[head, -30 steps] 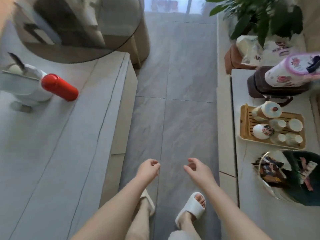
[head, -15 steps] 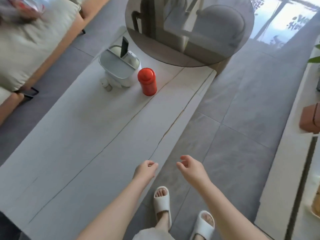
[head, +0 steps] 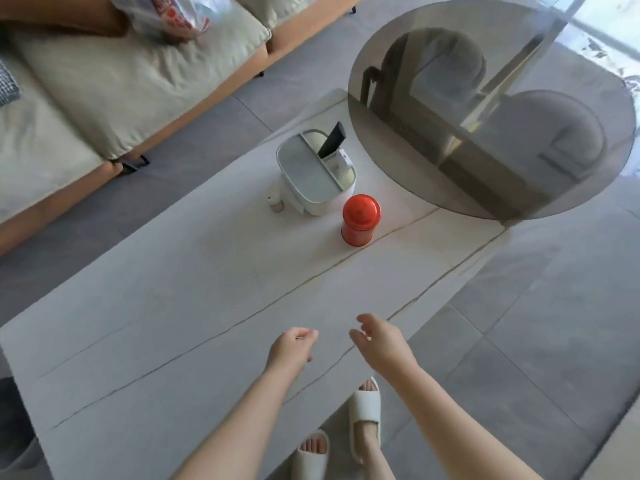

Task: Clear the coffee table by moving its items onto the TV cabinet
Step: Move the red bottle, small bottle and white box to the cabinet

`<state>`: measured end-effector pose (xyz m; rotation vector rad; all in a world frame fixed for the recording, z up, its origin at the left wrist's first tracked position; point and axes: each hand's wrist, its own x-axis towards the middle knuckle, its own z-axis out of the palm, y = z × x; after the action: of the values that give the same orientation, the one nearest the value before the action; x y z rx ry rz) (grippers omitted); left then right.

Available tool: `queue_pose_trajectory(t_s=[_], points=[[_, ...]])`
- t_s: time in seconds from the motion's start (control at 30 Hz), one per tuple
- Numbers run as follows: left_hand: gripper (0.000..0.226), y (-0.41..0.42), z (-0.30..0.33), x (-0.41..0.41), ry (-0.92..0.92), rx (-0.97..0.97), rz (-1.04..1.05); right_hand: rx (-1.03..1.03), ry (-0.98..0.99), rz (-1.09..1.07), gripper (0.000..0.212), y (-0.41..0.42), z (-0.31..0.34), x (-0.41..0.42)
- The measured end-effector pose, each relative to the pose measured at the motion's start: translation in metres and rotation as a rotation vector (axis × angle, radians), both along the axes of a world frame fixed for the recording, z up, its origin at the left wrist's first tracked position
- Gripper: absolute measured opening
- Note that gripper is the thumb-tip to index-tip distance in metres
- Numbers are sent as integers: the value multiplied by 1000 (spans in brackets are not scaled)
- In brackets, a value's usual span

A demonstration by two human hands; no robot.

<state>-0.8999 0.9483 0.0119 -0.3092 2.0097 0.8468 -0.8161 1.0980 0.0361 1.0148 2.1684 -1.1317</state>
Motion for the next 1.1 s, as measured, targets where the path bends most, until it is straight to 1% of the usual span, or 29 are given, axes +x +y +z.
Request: queue_pose_trajectory(t_s=[0.1,0.2,0.3,0.37,0.5,0.6,0.7,0.77,0.83,1.1], points=[[22,24,-8,-31,43,23,50,116,87,115,46,35,-4,-37],[30,45,-15,-64,115,52,105,232,176,184,48,69,-8,-80],[44,58,-19,-96,193,21,93,355,256,198,47,89,-17,-120],[50,64,-22,-116,231,-2,75,406,246,179,49,97,-28,-142],[58,72,-34,-150,297,-59,39,448,179,185,57,105,-55,-171],[62,76,-44,-172,329,-79,20,425,148,147,64,105,-73,-181],[66,78,-52,-195,392,-97,-21,478,207,108,66,102,-82,-183],[66,79,-57,-213,447,-114,-45,526,258,161,70,99,-86,-182],[65,80,-64,-231,491,-133,-60,517,284,213,72,92,-89,-182],[67,96,-101,-277,619,-184,-177,517,260,214,76,80,-99,-180]])
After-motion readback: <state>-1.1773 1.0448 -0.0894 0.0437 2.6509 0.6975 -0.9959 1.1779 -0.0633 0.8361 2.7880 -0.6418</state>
